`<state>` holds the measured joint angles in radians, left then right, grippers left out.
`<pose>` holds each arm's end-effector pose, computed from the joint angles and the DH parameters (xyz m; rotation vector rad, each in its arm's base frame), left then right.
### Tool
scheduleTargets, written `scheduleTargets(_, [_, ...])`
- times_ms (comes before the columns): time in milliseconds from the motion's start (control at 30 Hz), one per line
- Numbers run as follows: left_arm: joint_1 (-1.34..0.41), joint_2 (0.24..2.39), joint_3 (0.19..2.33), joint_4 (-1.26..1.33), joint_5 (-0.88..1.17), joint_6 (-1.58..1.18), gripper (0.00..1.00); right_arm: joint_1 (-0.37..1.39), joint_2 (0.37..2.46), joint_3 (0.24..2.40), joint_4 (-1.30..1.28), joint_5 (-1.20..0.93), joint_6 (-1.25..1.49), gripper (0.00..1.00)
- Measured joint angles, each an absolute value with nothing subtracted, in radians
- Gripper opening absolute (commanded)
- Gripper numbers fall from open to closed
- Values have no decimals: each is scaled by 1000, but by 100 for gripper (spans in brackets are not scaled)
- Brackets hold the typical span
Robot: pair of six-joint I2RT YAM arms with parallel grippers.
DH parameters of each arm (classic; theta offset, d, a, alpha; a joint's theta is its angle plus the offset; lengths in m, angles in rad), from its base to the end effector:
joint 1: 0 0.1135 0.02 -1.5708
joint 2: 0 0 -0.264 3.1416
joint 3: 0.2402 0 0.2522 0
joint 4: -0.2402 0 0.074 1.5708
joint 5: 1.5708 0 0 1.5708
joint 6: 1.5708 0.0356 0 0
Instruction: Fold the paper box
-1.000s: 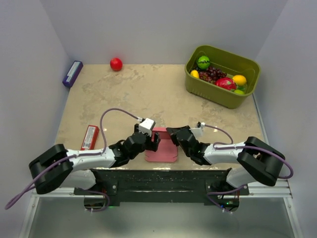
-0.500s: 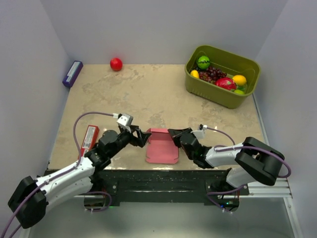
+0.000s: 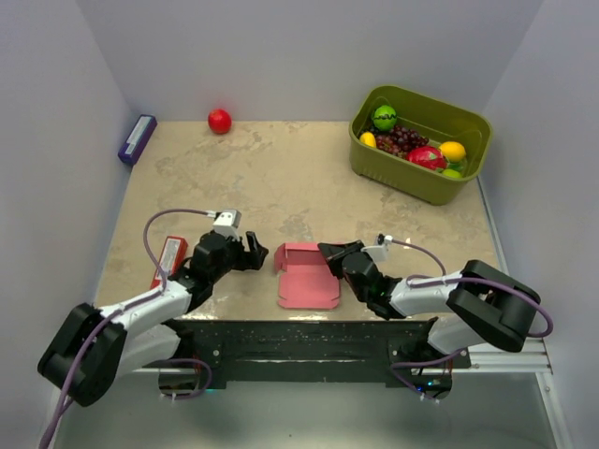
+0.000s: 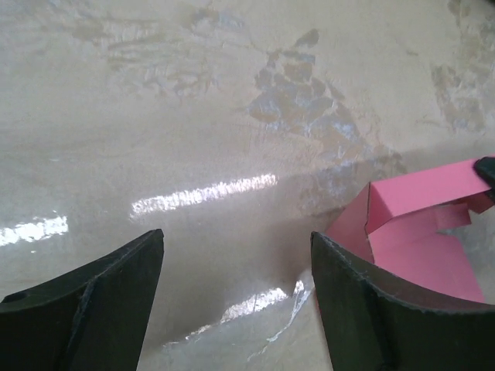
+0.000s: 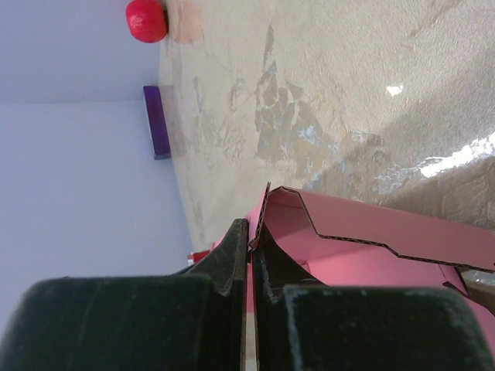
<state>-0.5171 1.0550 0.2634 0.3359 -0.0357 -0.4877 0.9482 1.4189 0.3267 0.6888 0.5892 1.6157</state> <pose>0.1771 -0.0993 0.1628 0.0074 2.0783 -0.5915 0.1568 0.1846 0.1440 1.0528 1.7905 1.1134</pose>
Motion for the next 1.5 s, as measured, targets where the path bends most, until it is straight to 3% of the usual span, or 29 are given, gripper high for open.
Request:
scheduleTargets(167, [-517, 1177, 263, 353, 57, -479, 70, 948, 1412, 324, 690, 589, 1610, 0])
scheduleTargets(700, [-531, 1231, 203, 658, 261, -400, 64, 948, 1411, 323, 694, 589, 1592, 0])
scheduleTargets(1500, [-566, 1417, 181, 969, 306, -365, 54, 948, 1412, 323, 705, 589, 1569, 0])
